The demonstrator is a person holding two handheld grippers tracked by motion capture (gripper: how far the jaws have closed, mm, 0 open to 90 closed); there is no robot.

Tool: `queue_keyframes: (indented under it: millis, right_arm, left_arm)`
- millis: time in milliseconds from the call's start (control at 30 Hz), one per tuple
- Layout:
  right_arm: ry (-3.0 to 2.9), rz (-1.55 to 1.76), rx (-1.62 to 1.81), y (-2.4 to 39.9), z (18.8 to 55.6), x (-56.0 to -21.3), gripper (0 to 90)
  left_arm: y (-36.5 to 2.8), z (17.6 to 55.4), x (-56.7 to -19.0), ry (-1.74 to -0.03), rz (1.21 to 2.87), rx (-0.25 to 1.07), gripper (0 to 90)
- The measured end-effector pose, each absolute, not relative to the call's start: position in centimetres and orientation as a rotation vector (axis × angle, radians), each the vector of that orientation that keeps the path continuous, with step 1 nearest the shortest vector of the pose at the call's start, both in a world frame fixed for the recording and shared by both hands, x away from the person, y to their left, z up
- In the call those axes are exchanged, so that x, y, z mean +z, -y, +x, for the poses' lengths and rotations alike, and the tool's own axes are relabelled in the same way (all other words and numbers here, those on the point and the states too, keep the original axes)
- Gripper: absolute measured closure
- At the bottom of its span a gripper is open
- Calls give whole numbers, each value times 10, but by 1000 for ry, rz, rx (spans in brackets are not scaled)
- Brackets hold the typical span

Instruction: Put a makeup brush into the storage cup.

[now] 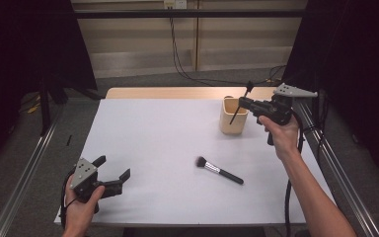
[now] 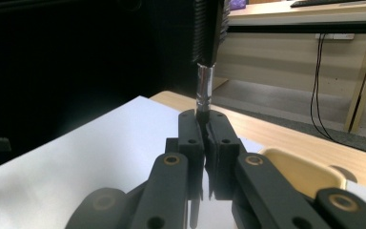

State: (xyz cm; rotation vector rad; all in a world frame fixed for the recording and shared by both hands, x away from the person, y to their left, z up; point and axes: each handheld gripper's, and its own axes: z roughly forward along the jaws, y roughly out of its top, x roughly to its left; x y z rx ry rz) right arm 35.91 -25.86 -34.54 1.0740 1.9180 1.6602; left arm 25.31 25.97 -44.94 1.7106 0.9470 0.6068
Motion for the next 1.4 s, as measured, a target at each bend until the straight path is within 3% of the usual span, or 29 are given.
queue_keyframes:
  millis: [567,1400]
  right_arm:
    - [-1827,1093,1600,261,394,-332,863]
    - [-1841,1161,1491,263,416,-362,863]
  left_arm:
    - [-263,251,-448,-943,1713,612,29]
    - [-267,251,-447,-945,1695,608,30]
